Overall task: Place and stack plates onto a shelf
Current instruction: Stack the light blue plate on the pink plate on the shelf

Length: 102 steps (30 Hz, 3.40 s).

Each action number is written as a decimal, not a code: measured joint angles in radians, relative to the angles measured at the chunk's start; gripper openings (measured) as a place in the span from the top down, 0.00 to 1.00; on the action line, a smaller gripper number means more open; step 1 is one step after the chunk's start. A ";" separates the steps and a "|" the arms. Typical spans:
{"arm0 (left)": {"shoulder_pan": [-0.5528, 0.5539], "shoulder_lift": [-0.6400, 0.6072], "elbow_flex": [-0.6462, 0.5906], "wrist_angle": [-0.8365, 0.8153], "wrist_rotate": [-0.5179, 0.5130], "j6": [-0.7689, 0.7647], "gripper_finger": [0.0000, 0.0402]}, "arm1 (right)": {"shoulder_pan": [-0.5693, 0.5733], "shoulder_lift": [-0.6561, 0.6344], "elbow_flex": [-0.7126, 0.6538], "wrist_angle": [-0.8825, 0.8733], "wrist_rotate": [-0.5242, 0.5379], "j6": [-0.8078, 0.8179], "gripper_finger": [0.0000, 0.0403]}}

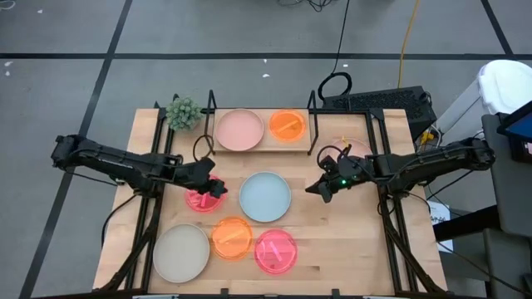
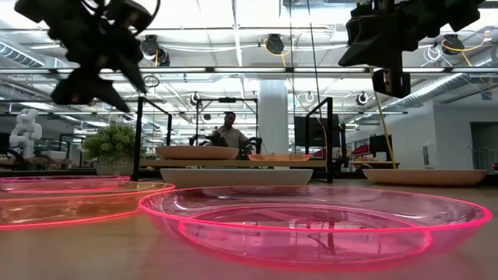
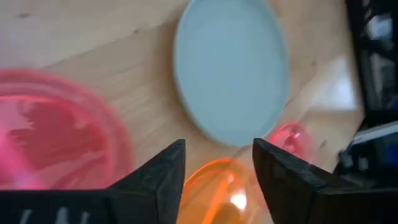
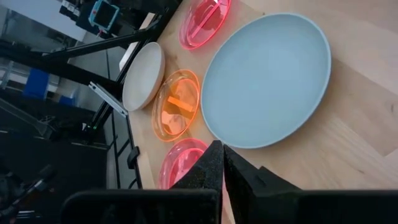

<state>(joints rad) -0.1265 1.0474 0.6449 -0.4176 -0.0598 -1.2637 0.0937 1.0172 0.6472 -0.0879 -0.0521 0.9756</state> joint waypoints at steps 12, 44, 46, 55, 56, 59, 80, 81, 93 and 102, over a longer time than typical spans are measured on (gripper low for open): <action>0.001 0.179 0.000 0.149 -0.047 -0.138 0.41 | 0.006 0.000 0.000 -0.014 -0.055 -0.007 1.00; 0.002 0.421 0.000 0.299 -0.105 -0.107 0.41 | 0.005 0.000 0.000 -0.172 -0.169 -0.127 1.00; 0.002 0.422 0.000 0.294 -0.106 -0.104 0.41 | 0.005 0.000 0.000 -0.177 -0.168 -0.127 1.00; 0.002 0.448 0.000 0.292 -0.129 -0.131 0.41 | 0.005 0.000 0.000 -0.178 -0.161 -0.130 1.00; 0.002 0.459 0.000 0.293 -0.128 -0.136 0.41 | 0.005 0.000 0.000 -0.178 -0.160 -0.132 1.00; 0.002 0.484 0.000 0.349 -0.121 -0.138 0.41 | 0.005 0.000 0.000 -0.178 -0.160 -0.132 1.00; 0.000 0.554 0.000 0.468 -0.134 -0.154 0.90 | 0.005 0.000 0.000 -0.180 -0.133 -0.124 1.00; 0.000 0.554 0.000 0.483 -0.134 -0.152 0.92 | 0.005 0.000 0.000 -0.179 -0.131 -0.124 1.00; 0.001 0.534 0.009 0.638 -0.141 -0.142 0.97 | 0.005 0.000 0.000 -0.175 -0.130 -0.128 1.00; 0.062 0.428 0.123 0.484 -0.162 -0.010 0.97 | 0.005 0.000 0.000 -0.172 -0.132 -0.134 1.00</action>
<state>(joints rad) -0.0640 1.4752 0.7675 0.0661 -0.2220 -1.2741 0.0986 1.0172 0.6472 -0.2600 -0.1837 0.8419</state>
